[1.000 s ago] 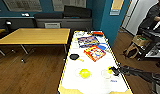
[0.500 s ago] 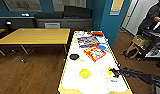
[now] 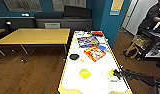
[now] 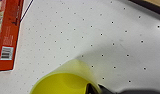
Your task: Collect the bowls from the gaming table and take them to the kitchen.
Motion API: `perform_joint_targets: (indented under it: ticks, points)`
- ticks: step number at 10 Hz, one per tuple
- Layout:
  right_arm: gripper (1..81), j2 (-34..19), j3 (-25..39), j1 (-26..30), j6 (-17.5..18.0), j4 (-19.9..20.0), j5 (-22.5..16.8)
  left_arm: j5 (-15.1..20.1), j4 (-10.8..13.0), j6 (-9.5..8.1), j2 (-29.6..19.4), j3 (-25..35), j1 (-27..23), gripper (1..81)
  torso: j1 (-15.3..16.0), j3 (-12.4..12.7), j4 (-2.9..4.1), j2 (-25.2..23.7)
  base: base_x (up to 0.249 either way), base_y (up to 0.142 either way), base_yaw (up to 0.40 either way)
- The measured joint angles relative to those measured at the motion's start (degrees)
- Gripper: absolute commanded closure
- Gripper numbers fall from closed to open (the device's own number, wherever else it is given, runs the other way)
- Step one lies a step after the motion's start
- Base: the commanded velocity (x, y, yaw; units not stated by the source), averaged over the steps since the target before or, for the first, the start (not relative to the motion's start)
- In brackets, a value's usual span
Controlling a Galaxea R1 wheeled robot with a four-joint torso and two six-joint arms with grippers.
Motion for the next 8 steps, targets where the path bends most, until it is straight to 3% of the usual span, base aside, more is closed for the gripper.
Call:
perform_joint_targets:
  ticks: [5, 8]
  points:
    - [81.1, -1.1, 2.1, -0.1, -0.1, 0.1, -0.5, 0.1, 0.0, 0.00, -0.2, 0.0, 0.0, 1.0, 0.0, 0.0, 0.00, 0.0, 0.000, 0.000, 0.000]
    - [81.1, -7.4, 11.2, 1.8, -0.2, 0.0, -3.0, -0.2, 0.0, 0.00, -0.1, 0.0, 0.0, 1.0, 0.0, 0.0, 0.00, 0.0, 0.000, 0.000, 0.000]
